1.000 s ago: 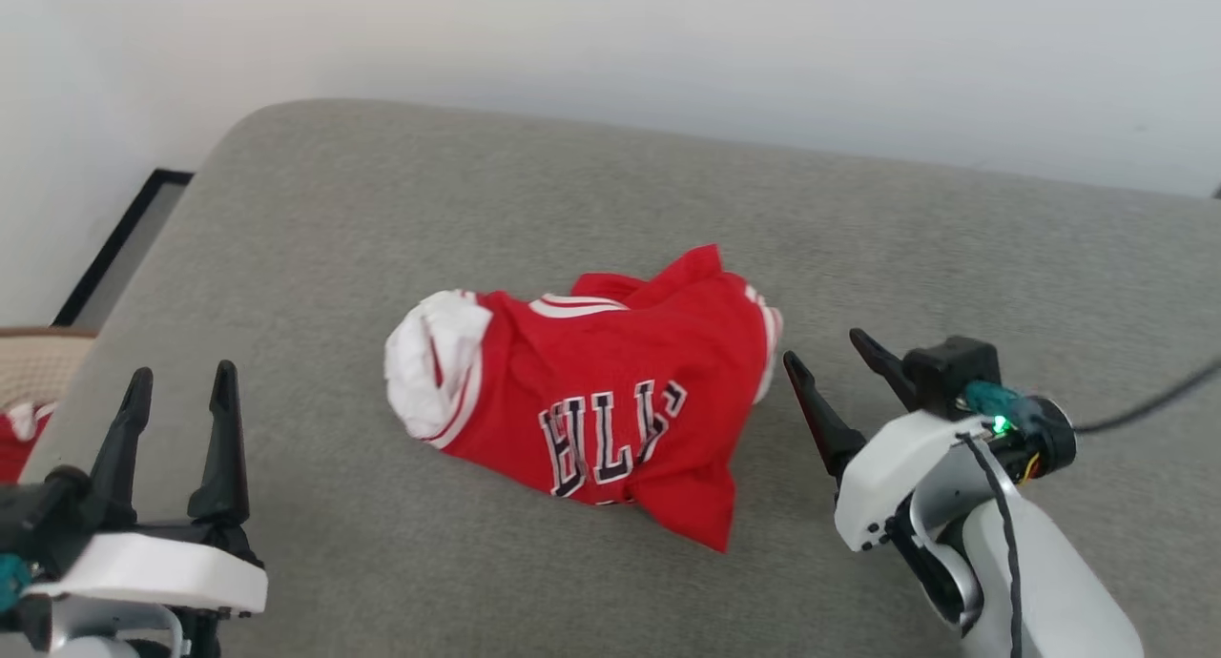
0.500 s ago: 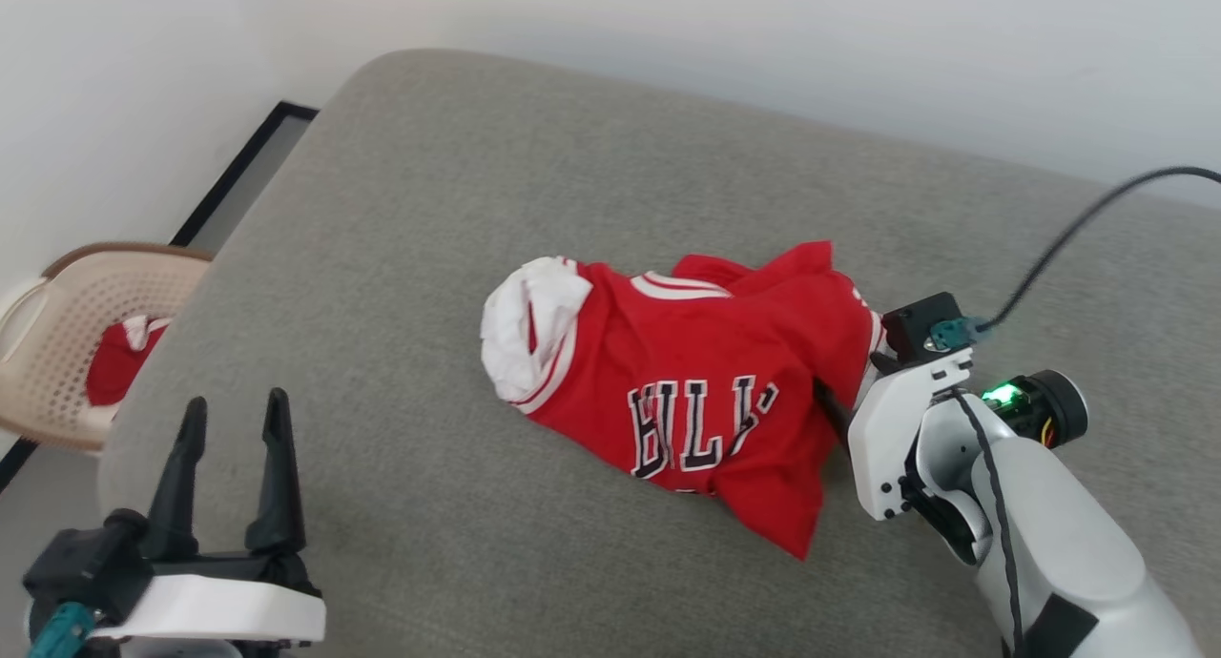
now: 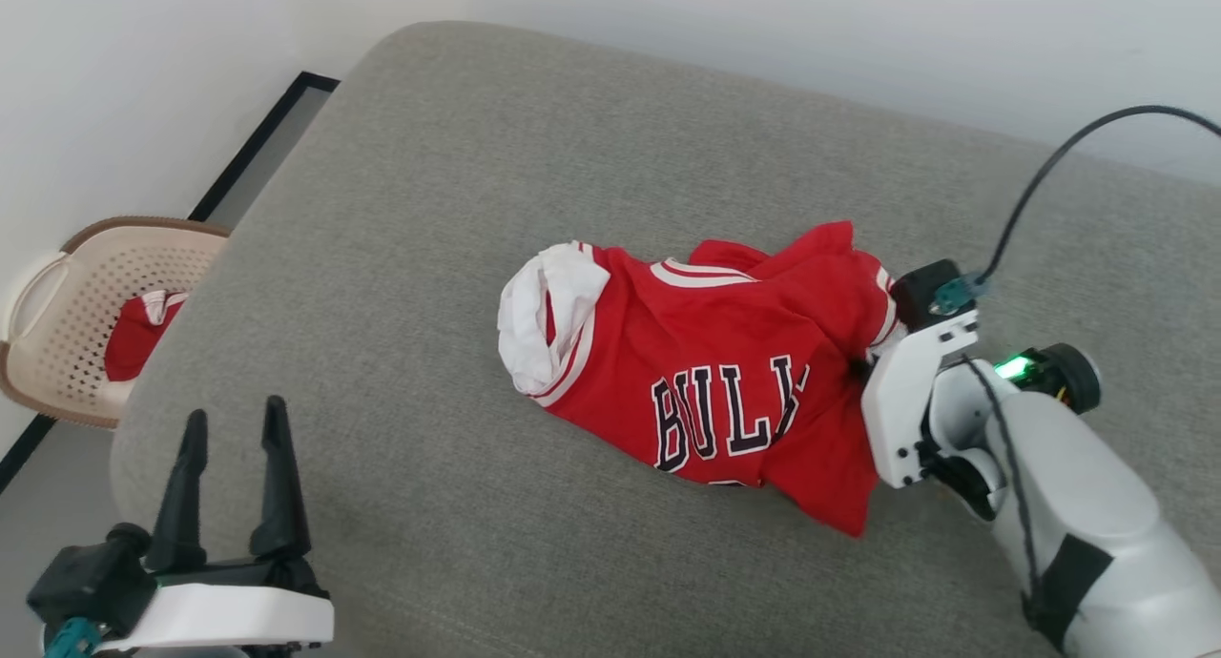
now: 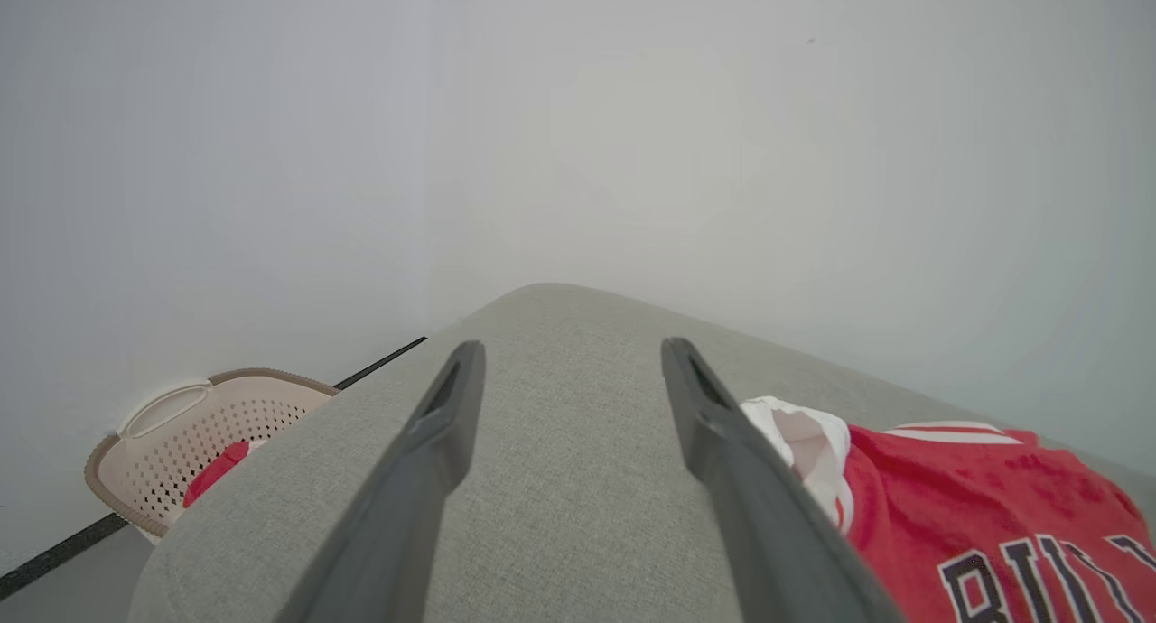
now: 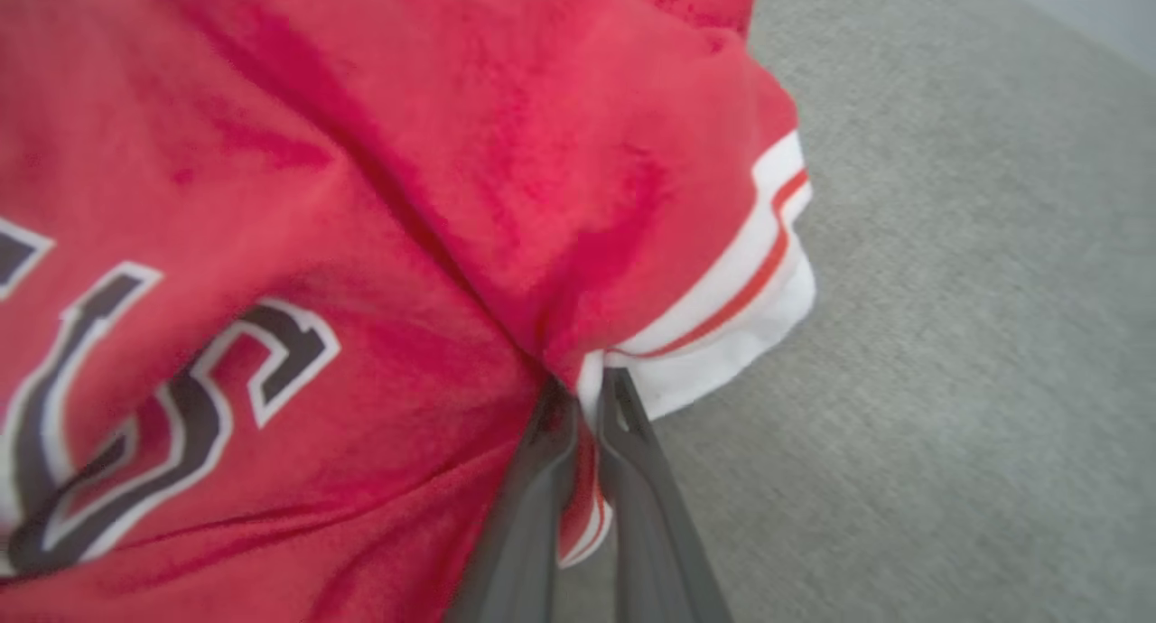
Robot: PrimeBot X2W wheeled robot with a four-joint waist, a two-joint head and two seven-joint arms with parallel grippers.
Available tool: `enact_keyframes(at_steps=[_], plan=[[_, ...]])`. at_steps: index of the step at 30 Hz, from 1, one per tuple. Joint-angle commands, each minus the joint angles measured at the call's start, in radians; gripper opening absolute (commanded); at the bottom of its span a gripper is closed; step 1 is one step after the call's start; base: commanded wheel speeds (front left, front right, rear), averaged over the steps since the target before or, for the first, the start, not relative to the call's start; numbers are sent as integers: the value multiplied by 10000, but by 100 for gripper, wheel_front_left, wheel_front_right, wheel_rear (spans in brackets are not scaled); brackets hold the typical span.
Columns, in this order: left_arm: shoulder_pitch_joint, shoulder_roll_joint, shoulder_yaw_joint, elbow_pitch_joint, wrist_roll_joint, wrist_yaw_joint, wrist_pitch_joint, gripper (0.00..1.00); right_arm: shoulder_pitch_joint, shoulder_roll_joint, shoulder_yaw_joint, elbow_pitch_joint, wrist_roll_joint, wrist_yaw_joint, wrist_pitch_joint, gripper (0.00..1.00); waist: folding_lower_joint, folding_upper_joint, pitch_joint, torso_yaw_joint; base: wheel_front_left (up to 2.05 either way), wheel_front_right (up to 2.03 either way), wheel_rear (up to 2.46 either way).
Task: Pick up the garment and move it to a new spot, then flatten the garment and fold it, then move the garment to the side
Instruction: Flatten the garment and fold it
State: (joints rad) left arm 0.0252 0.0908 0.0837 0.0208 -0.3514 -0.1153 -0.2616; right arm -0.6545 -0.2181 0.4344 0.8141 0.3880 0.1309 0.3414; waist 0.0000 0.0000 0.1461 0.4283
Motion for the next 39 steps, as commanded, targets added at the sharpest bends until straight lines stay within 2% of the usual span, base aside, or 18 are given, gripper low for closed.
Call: enact_keyframes(at_steps=[1, 8, 13, 17, 20, 22, 27, 33, 39], plan=[[13, -27, 86, -42, 93, -54, -46, 100, -66, -104, 33, -40, 113, -3, -64, 0, 0, 0, -24, -88, 0, 0, 0], [292, -216, 591, -239, 237, -130, -46, 100, 276, -1187, -181, -1108, 788, -3, 384, 0, 0, 0, -135, -678, 0, 0, 0], [443, -293, 759, -325, 294, -140, -45, 100, 1025, -2201, -1049, -2274, 824, -3, 972, 0, 0, 0, -200, -985, 0, 0, 0], [466, -322, 751, -374, 344, -147, -36, 100, 1847, -2713, -2200, -3239, 453, -3, 1434, 0, 0, 0, -232, -1139, 0, 0, 0], [522, -328, 729, -376, 336, -147, -36, 100, 2417, -2642, -3023, -3909, 117, -1, 1744, 0, 0, 0, -276, -1191, 0, 0, 0], [567, -333, 693, -358, 312, -149, -36, 100, 2914, -2310, -3633, -4618, -166, -3, 2060, 0, 0, 0, -343, -1202, 0, 0, 0], [646, -336, 637, -352, 310, -150, -36, 100, 3647, -1639, -3988, -5685, -566, -1, 2600, 0, 0, 0, -468, -1189, 0, 0, 0], [694, -295, 549, -313, 288, -150, -36, 100, 4158, -1252, -3581, -6512, -581, -1, 2783, 0, 0, 0, -521, -1140, 0, 0, 0], [615, -217, 441, -276, 214, -151, -36, 100, 4286, -899, -2244, -7478, -287, -1, 2717, 0, 0, 0, -495, -1077, 0, 0, 0]])
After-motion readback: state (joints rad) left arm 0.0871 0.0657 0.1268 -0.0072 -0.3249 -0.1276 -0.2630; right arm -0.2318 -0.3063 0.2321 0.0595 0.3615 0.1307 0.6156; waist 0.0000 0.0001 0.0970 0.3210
